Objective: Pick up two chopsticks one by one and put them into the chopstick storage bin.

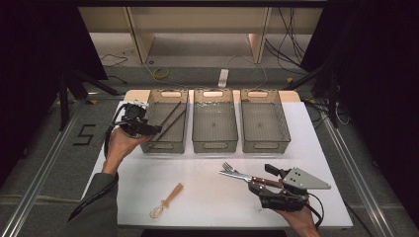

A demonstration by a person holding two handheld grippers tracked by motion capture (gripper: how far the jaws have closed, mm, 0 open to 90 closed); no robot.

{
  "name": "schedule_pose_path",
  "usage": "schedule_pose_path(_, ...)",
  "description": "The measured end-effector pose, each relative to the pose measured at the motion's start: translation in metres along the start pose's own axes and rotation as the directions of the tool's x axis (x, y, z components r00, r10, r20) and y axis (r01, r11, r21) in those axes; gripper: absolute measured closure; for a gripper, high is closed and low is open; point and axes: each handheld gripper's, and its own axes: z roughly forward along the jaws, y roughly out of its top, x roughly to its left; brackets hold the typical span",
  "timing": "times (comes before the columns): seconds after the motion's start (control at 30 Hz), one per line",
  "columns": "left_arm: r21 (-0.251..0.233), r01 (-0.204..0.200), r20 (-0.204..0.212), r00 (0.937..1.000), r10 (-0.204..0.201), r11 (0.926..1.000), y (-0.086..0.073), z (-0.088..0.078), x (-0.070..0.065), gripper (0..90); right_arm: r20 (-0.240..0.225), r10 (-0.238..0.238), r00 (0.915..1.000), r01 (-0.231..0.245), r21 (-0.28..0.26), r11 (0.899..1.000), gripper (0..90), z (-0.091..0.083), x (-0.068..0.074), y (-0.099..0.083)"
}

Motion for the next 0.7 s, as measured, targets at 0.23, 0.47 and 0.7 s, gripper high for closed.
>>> schedule_pose_path(0.23,-0.015,-0.013,0.017,0.9998,0.013,0.9998,0.001,-0.017,-0.017,21.3,0.003,0.000,1.0000,0.000,-0.002,1.000,19.3,-0.001,0.000,0.000)
schedule_pose_path(0.47,-0.027,-0.035,0.030,0.9989,0.035,0.9990,-0.001,-0.024,-0.030,17.2,0.004,-0.001,1.0000,0.001,-0.006,1.000,19.3,-0.002,0.000,0.000)
schedule_pose_path(0.7,-0.027,-0.054,0.039,0.9977,0.055,0.9982,-0.006,-0.027,-0.038,15.4,0.003,-0.003,1.0000,0.003,-0.008,1.000,19.3,-0.002,0.000,0.000)
